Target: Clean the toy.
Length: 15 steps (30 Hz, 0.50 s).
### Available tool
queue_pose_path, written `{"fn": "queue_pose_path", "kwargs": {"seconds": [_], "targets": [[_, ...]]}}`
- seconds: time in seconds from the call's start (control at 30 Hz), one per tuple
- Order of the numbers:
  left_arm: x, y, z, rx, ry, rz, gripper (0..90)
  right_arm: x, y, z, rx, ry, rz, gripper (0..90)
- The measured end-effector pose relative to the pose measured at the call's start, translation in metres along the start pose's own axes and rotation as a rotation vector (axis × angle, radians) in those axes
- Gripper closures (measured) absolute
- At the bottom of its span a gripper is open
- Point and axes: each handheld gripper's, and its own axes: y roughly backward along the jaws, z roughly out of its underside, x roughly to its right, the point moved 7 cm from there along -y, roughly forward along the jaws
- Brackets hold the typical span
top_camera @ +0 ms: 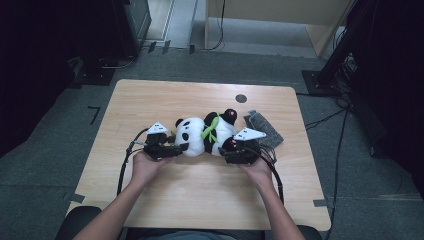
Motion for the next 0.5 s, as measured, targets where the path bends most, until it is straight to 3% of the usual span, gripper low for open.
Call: {"fn": "queue_pose_path", "kwargs": {"seconds": [0.07, 0.17, 0.27, 0.43, 0.5], "targets": [[0.0, 0.0, 0.0, 0.001, 0.003, 0.003, 38.4, 0.001, -0.001, 0.001, 0.007, -0.001, -0.01, 29.1], [-0.001, -0.002, 0.0, 0.004, -0.004, 0.006, 36.1, 0.001, -0.002, 0.004, 0.022, 0.035, -0.007, 33.7], [-0.002, -0.002, 0.0, 0.013, -0.007, 0.023, 31.4, 0.002, -0.003, 0.004, 0.017, 0.038, 0.009, 42.0], [-0.003, 0.0, -0.003, 0.043, -0.045, -0.002, 27.8, 0.001, -0.002, -0.005, -0.033, 0.011, 0.049, 53.7], [-0.003, 0.003, -0.006, 0.066, -0.046, 0.0, 27.8, 0.002, 0.0, -0.011, -0.048, -0.025, 0.031, 55.4]]}}
